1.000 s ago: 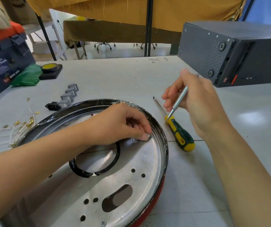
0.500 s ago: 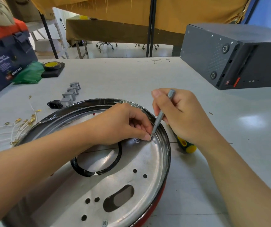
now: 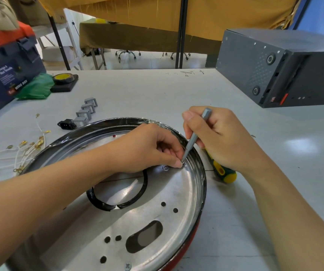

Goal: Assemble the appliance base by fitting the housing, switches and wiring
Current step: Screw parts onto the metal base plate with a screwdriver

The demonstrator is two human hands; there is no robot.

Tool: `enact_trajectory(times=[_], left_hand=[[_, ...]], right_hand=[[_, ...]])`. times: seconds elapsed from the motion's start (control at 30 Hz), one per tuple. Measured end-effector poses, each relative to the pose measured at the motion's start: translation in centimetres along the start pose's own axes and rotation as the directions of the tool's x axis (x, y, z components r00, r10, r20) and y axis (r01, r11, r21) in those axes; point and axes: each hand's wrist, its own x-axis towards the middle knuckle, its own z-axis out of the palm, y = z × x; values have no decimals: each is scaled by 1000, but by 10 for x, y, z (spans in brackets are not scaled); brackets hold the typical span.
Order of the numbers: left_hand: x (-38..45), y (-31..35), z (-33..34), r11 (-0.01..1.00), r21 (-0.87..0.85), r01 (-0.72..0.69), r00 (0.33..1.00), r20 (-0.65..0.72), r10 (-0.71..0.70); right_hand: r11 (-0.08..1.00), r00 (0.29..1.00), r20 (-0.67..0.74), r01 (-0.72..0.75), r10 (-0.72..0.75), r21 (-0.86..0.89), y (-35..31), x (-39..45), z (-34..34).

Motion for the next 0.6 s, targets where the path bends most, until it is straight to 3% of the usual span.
enact_trajectory(times=[0.4,0.6], left_hand=[[1,0,1,1000,-7,-7,1000,2,8],[0,1,1,1000,-14,-5,1000,7,5]], right_hand=[[997,997,79,0,6,-76,-4,1,-3],[994,981,182,-52,70,-100,-9,4,-7]])
